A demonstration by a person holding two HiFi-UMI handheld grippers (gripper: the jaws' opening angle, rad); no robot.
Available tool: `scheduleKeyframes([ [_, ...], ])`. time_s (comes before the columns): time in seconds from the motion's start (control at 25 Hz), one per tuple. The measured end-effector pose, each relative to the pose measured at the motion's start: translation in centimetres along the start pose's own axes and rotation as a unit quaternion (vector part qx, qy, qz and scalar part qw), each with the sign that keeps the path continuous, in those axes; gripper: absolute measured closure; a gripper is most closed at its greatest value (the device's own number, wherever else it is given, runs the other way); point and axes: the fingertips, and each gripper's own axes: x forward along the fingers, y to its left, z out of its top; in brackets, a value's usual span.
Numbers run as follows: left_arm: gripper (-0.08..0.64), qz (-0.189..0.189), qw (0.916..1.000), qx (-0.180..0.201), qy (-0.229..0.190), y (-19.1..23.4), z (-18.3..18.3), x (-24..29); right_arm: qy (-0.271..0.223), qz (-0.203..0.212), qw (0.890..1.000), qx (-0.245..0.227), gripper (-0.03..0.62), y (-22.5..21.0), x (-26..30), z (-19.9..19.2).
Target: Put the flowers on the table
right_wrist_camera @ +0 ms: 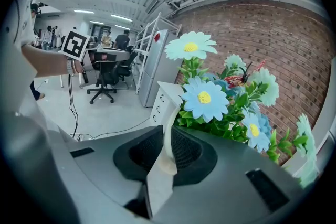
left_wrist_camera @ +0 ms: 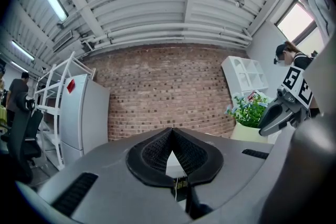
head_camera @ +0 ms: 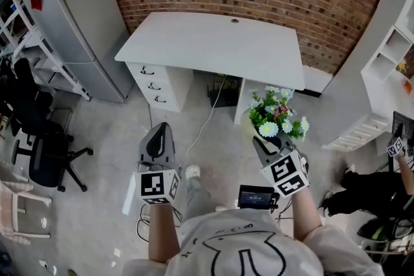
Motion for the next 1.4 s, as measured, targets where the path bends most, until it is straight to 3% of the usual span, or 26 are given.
scheduleKeyframes([
  [0.44, 0.548, -0.019, 0.9998, 0.006, -0.003, 5.0, -1.2, 7.8, 0.008, -0.023, 1.0, 0.016, 0.543, -3.7, 6.8, 2.1],
  [1.4, 0.548, -0.091, 0.9958, -0.005, -0.01, 19.9, -3.3, 28.1, 0.036, -0.079, 0.995, 0.039, 0.543, -12.0, 25.6, 13.3],
])
